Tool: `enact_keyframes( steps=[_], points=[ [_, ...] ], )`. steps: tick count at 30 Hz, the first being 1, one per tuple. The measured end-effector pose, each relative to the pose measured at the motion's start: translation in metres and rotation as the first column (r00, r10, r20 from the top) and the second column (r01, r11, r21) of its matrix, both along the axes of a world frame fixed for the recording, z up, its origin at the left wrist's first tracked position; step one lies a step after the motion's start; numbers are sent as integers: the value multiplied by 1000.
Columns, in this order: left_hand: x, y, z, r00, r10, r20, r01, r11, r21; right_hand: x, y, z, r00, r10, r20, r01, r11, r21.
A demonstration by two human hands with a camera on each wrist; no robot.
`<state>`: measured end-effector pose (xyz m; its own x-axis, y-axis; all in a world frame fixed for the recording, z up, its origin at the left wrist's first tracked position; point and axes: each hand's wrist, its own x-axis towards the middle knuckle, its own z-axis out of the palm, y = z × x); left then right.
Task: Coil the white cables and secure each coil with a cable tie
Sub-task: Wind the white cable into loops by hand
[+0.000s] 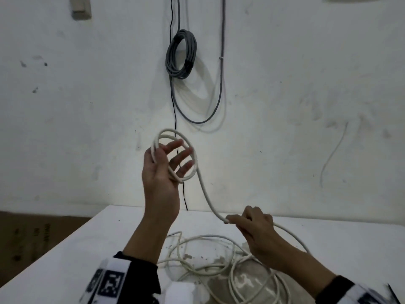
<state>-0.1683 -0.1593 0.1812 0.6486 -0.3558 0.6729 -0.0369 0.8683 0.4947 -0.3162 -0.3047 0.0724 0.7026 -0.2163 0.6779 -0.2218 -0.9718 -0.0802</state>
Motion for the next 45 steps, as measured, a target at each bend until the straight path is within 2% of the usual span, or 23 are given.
enact_keyframes(
  steps=[2,3,4,5,6,7,8,9,10,12,15,19,24,28,31,34,35,37,39,40,41,43,45],
  points=[
    [-12,0,-5,971,92,221,-101,994,28,2,1,4,998,24,-52,-29,994,-105],
    [-15,-2,-10,921,146,362,-176,983,52,3,3,7,996,26,-86,-39,989,-145],
    [-17,-5,-16,832,198,518,-271,960,68,4,6,10,994,24,-103,-43,982,-186],
    [-18,-8,-24,690,256,677,-392,919,52,5,8,13,995,26,-101,-49,972,-231],
    [-17,-12,-32,490,307,816,-522,853,-7,5,10,18,995,31,-90,-55,961,-270],
    [-14,-16,-40,285,320,904,-628,774,-76,5,13,23,997,42,-70,-61,953,-297],
    [-11,-19,-47,117,298,947,-700,701,-135,5,15,29,997,54,-49,-67,949,-307],
    [-8,-20,-52,-9,265,964,-753,633,-181,4,16,34,998,65,-26,-70,946,-317],
    [-6,-21,-58,-91,260,961,-790,570,-229,4,16,38,998,67,-14,-68,940,-335],
    [-2,-24,-65,-181,298,937,-824,474,-310,4,16,44,998,48,-31,-57,915,-400],
    [6,-26,-70,-227,313,922,-847,405,-346,4,4,46,1000,-11,-8,6,885,-465],
    [17,-18,-71,-175,266,948,-891,367,-267,-5,-16,48,988,-139,71,156,873,-462],
    [15,-14,-72,-148,132,980,-925,333,-184,-3,-12,59,986,-157,49,162,884,-439],
    [20,-5,-62,-128,91,988,-946,289,-149,-7,-13,65,986,-160,38,163,914,-372],
    [19,-2,-63,-143,-6,990,-942,308,-134,-4,-18,63,986,-160,47,167,921,-352],
    [8,-1,-67,-110,-89,990,-934,350,-73,4,-24,66,981,-123,148,166,930,-329],
    [6,-1,-67,-16,-115,993,-923,383,29,7,-25,67,978,-107,180,160,936,-313],
    [-1,2,-60,293,-185,938,-788,509,346,11,-26,69,965,-76,251,139,959,-246],
    [-4,6,-49,618,-252,744,-483,625,613,14,-27,65,953,-61,296,117,977,-177],
    [-4,8,-45,764,-290,576,-283,653,703,16,-27,61,957,-62,282,106,984,-144],
    [-4,8,-42,862,-332,383,-76,662,746,17,-25,56,968,-61,244,90,990,-110],
    [-3,8,-37,924,-381,46,242,673,699,20,-17,43,986,-57,154,62,998,-31],
    [-1,6,-35,911,-386,-143,391,702,596,24,-8,31,995,-47,87,44,998,36]
  ],
)
